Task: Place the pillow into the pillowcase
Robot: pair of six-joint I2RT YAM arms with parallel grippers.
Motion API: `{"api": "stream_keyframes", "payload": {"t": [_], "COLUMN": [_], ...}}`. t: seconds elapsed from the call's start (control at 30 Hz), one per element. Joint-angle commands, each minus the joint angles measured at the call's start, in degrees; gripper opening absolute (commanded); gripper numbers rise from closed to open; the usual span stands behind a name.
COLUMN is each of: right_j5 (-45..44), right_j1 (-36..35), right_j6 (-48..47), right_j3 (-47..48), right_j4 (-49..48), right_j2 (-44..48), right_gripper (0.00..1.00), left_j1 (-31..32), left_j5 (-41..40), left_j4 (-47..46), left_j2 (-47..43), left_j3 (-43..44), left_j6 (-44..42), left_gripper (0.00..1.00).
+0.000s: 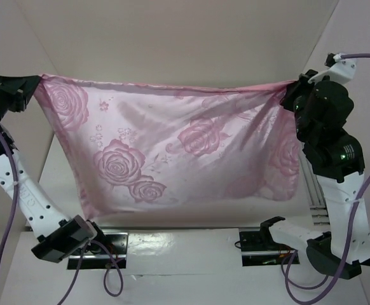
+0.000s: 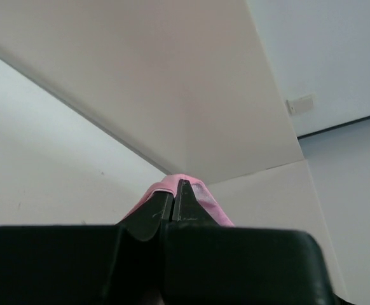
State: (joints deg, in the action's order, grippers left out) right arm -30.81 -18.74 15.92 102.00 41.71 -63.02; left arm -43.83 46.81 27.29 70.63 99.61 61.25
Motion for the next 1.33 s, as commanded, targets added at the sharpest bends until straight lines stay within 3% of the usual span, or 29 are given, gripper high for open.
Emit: {"api": "stream_keyframes", "payload": {"t": [0.0, 0.2, 0.33, 0.37, 0.43, 0.47, 0.57, 0.63, 0.8, 0.93, 1.1, 1.2, 1.3], "right_j5": [-6.3, -4.0, 0.4, 1.9, 3.8, 5.4, 8.5, 10.9, 14.5, 8.7, 2.2, 1.1, -0.2], "right_j1": [1.3, 2.5, 5.8, 7.3, 7.3, 7.3, 7.9, 8.5, 8.5, 9.5, 11.3, 11.8, 11.8], "right_j6": [-2.4, -2.4, -0.8, 0.0, 1.4, 1.4, 2.2, 2.7, 4.0, 7.2, 8.3, 8.3, 8.3], "right_j3": [-1.9, -18.0, -23.7, -22.8, -19.0, -18.9, -18.9, -18.9, -20.5, -23.1, -23.6, -25.1, -25.8], "right_j4": [-5.4, -14.6, -19.4, -18.3, -13.4, -13.4, -12.9, -10.6, -5.0, 1.6, 6.3, 6.4, 5.7], "right_j2": [-3.1, -9.9, -18.1, -20.4, -25.5, -25.5, -22.5, -21.1, -15.3, -11.4, -8.6, -7.0, -5.7], "right_gripper": [0.00, 0.00, 0.00, 0.18, 0.49, 0.75, 0.88, 0.91, 0.95, 1.00, 1.00, 1.00, 1.00], "left_j1": [-0.1, 9.8, 17.9, 20.2, 21.9, 24.0, 28.3, 30.5, 36.4, 39.2, 43.5, 45.2, 45.9], "left_j5": [-5.8, -14.8, -20.3, -20.4, -19.1, -20.3, -26.7, -31.7, -37.7, -36.5, -37.9, -41.2, -42.4], "left_j4": [-4.3, -7.2, -8.7, -7.2, 3.6, 8.8, 9.4, 10.6, 11.9, 12.4, 16.0, 16.6, 16.6], "left_j2": [3.3, 8.4, 17.7, 20.7, 30.2, 31.9, 27.9, 21.7, 7.9, -1.7, -9.1, -11.4, -12.7], "left_j3": [-5.2, -14.9, -12.3, -9.8, 0.9, 3.3, 1.7, -2.7, -17.3, -29.1, -32.9, -32.9, -31.7], "left_j6": [-1.0, -7.2, -12.2, -15.8, -19.8, -22.6, -26.4, -27.7, -27.7, -28.5, -29.1, -29.1, -29.6], "left_gripper": [0.00, 0.00, 0.00, 0.17, 0.29, 0.38, 0.51, 0.59, 0.56, 0.55, 0.56, 0.71, 0.95]}}
